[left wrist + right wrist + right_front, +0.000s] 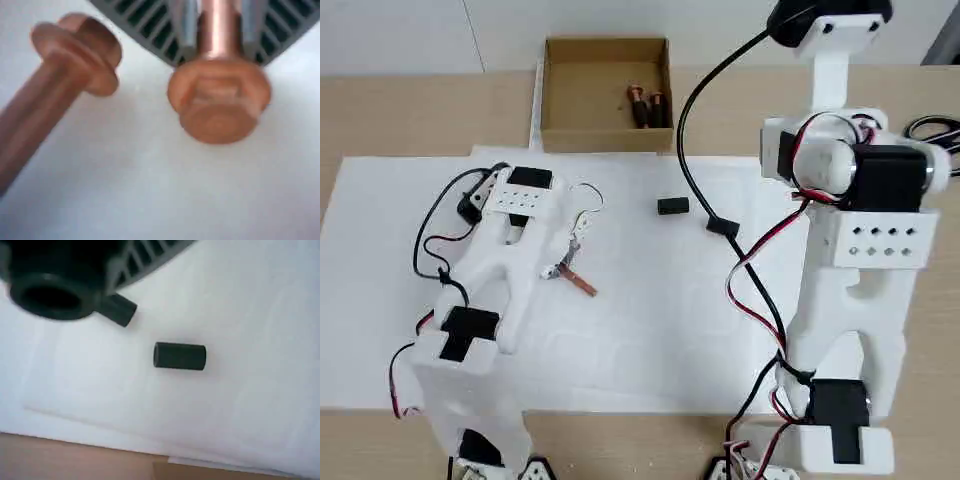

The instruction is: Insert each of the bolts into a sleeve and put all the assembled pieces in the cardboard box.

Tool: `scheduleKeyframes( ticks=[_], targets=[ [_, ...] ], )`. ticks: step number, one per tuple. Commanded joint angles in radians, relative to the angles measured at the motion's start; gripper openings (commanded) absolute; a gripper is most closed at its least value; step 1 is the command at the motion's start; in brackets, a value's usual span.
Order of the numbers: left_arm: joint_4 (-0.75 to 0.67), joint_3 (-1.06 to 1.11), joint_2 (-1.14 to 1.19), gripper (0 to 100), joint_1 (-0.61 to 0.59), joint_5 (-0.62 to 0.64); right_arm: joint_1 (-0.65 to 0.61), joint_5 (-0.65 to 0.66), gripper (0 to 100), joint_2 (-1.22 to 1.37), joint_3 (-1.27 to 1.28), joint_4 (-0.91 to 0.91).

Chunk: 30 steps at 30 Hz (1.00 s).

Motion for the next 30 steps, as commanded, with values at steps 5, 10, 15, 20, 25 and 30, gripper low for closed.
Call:
scheduleKeyframes(
  ticks=[5, 10, 15, 20, 25, 30],
  targets=[
    [0.281, -0.24, -0.002, 1, -0.04, -0.629, 0.01, 0.014, 0.4, -0.05, -0.005, 0.012],
    [0.302, -0.245, 0.005, 1, -0.092, -1.013, 0.01, 0.014, 0.4, -0.05, -0.005, 0.012],
    [0.307, -0.236, 0.106, 1, -0.12, -1.04, 0.005, 0.014, 0.4, -0.05, -0.005, 0.012],
    [0.305, -0.242, 0.238, 1, -0.11, -1.065, 0.005, 0.014, 0.4, -0.05, -0.005, 0.012],
    [0.275, -0.243, 0.238, 9, -0.121, -1.089, 0.007, 0.014, 0.4, -0.05, -0.005, 0.012],
    [0.25, -0.239, 0.138, 11, -0.121, -1.063, 0.01, 0.014, 0.4, -0.05, -0.005, 0.012]
  ],
)
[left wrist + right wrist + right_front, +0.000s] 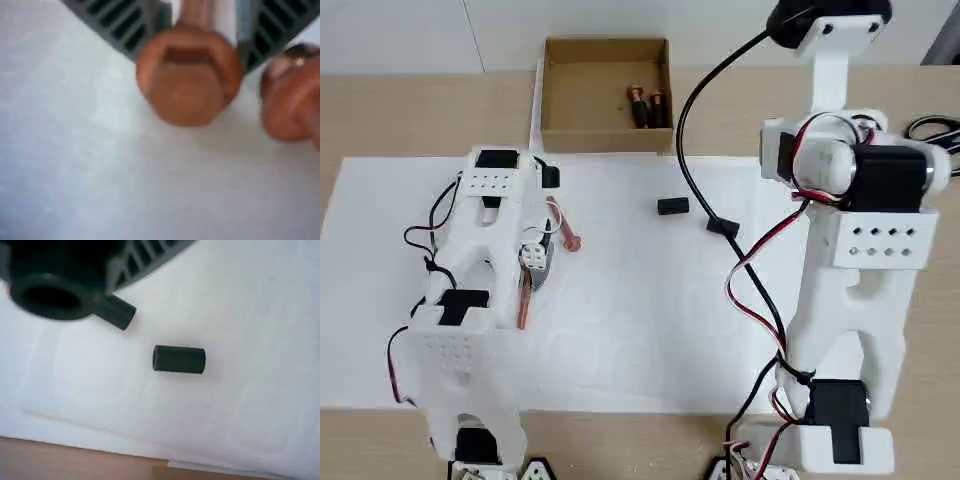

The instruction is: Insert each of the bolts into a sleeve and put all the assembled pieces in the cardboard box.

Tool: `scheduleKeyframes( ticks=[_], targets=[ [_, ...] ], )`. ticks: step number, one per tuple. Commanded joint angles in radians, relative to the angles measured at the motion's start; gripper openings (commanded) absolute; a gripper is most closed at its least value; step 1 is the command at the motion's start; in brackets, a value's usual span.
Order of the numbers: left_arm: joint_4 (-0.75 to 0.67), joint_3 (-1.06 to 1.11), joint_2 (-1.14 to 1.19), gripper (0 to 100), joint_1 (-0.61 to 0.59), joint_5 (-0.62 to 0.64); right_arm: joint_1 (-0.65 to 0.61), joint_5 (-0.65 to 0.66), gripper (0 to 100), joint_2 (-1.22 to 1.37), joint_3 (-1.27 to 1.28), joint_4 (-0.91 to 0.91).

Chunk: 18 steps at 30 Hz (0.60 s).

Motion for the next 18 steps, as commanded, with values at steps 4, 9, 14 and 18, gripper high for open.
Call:
scheduleKeyframes(
  ticks=[4, 9, 14, 18],
  targets=[
    [-0.049, -0.01, -0.058, 11, 0.008, 0.014, 0.01, 0.014, 0.4, -0.05, -0.005, 0.004],
    [-0.083, -0.008, 0.012, 11, 0.008, 0.014, 0.01, 0.014, 0.4, -0.05, -0.005, 0.004],
    [-0.101, -0.008, 0.028, 0, 0.008, 0.017, 0.01, 0.014, 0.4, -0.05, -0.005, 0.004],
    [-0.097, -0.008, 0.028, 1, 0.009, 0.035, 0.012, 0.014, 0.4, -0.05, -0.005, 0.004]
  ],
)
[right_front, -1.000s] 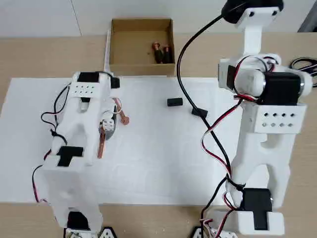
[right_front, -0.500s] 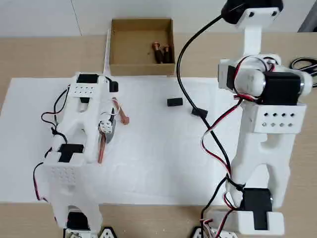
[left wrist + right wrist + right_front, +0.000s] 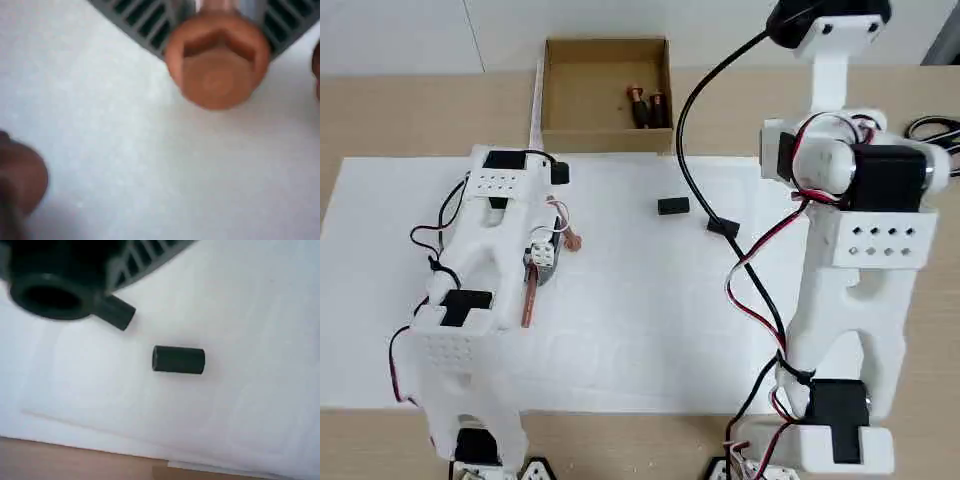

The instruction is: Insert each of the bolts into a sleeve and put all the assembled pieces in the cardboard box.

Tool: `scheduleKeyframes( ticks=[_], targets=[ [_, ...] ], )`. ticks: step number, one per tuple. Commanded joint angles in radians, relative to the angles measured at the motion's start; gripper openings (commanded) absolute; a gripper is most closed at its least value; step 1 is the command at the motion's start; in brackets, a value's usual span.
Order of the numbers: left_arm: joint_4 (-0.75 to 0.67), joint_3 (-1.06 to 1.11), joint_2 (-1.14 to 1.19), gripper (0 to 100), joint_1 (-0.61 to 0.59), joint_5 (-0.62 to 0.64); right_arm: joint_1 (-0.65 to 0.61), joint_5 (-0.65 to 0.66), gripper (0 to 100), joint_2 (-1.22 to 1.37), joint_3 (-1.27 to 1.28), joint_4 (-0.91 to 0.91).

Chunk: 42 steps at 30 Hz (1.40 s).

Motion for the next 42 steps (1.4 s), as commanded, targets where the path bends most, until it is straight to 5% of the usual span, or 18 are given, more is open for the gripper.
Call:
scheduleKeyframes(
  ticks=[1, 8, 20, 28, 42],
  targets=[
    [-0.048, -0.008, 0.011, 1, -0.006, 0.015, 0.012, 0.014, 0.4, -0.05, -0.005, 0.004],
    [0.002, -0.035, -0.048, 1, 0.037, 0.015, 0.012, 0.014, 0.4, -0.05, -0.005, 0.004],
    [0.058, -0.036, -0.488, 1, 0.041, 0.015, 0.004, 0.012, 0.4, -0.058, -0.005, 0.004],
    [0.087, -0.03, -0.704, 1, 0.063, 0.017, -0.042, 0.014, 0.4, -0.354, 0.011, 0.004],
    [-0.028, -0.03, -0.948, 1, 0.27, 0.186, -0.26, 0.014, 0.4, -0.981, 0.908, -0.085]
  ],
)
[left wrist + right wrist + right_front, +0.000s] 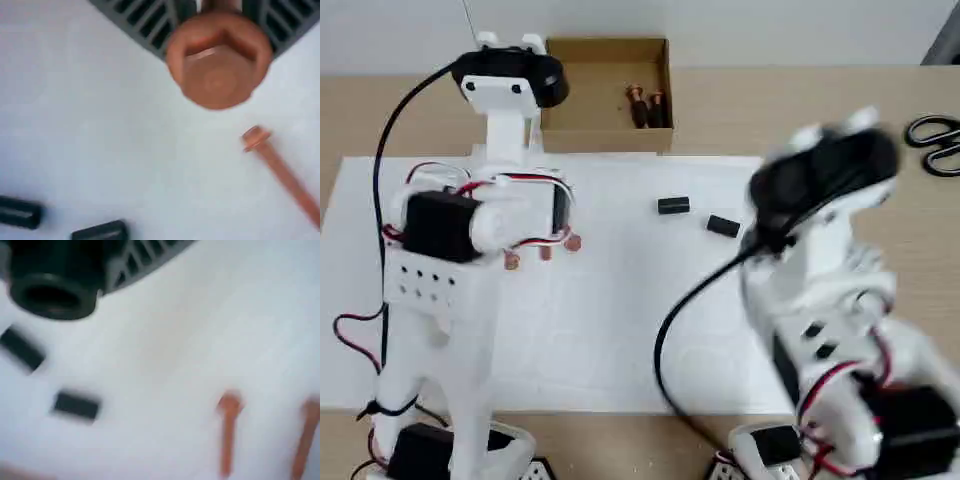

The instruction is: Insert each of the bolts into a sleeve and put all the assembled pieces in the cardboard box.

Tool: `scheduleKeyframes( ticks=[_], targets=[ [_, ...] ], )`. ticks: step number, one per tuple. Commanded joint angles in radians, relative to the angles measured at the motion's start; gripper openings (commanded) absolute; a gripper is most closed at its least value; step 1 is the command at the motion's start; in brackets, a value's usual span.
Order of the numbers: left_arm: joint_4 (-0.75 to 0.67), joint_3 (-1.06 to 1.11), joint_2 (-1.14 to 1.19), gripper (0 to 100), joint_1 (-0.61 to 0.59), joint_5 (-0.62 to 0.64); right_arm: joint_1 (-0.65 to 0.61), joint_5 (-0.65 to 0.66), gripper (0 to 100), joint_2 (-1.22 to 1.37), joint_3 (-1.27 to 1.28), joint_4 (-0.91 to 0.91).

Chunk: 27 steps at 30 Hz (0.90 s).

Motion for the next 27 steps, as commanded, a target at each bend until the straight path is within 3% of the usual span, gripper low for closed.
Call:
scheduleKeyframes(
  ticks=[1, 13, 20, 27],
  targets=[
    [-0.06, -0.027, -0.04, 1, 0.052, 0.044, -0.039, 0.012, 0.4, -0.142, 0.258, -0.111],
    [-0.166, -0.027, -0.04, 1, 0.091, 0.184, -0.039, 0.014, 0.4, -0.553, 0.994, -0.654],
    [-0.207, -0.027, -0.038, 1, 0.14, 0.201, -0.048, 0.006, 0.4, -0.725, 1.235, -0.782],
    [-0.313, 0.101, -0.049, 1, 0.143, 0.264, -0.151, 0.003, 0.4, -0.846, 1.367, -0.865]
  ],
)
